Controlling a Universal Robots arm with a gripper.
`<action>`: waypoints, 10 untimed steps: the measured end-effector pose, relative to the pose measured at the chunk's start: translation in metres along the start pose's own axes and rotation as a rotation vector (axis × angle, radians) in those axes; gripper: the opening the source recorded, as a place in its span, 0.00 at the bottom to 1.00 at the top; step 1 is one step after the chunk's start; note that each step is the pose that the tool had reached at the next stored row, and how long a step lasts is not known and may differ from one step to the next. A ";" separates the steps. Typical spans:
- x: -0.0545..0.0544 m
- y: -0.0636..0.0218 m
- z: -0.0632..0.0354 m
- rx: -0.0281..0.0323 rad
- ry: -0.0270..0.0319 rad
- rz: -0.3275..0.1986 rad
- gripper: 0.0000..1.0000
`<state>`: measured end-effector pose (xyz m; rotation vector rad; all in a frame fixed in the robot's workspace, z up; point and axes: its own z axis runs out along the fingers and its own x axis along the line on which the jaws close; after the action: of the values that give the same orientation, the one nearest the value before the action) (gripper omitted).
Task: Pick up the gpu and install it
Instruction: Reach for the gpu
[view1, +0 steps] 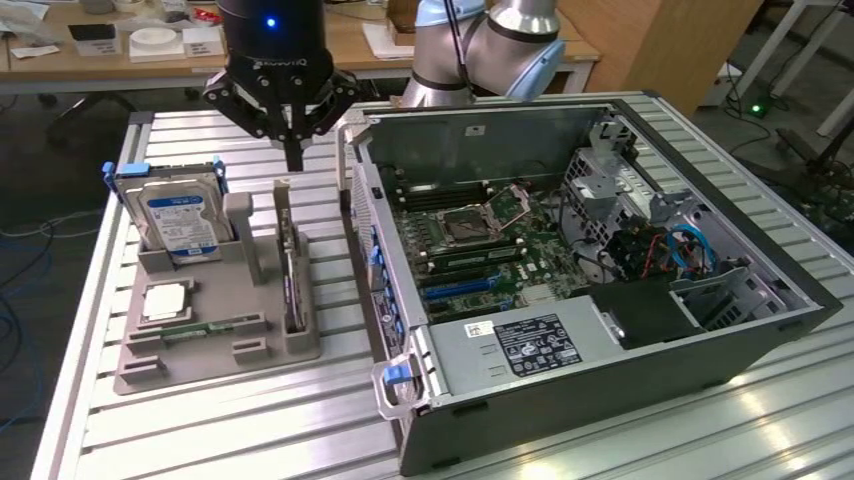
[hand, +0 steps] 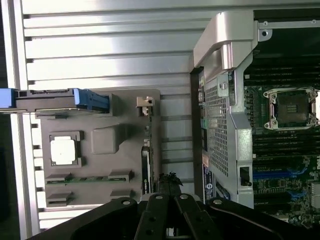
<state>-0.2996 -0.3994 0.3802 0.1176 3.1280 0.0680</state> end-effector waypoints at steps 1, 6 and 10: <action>0.001 -0.0001 0.0001 0.0000 0.0001 0.000 0.11; 0.008 -0.0007 0.0004 0.0001 0.0005 0.000 0.11; 0.014 -0.0012 0.0008 0.0000 0.0007 0.000 0.11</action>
<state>-0.3134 -0.3995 0.3792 0.1176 3.1287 0.0680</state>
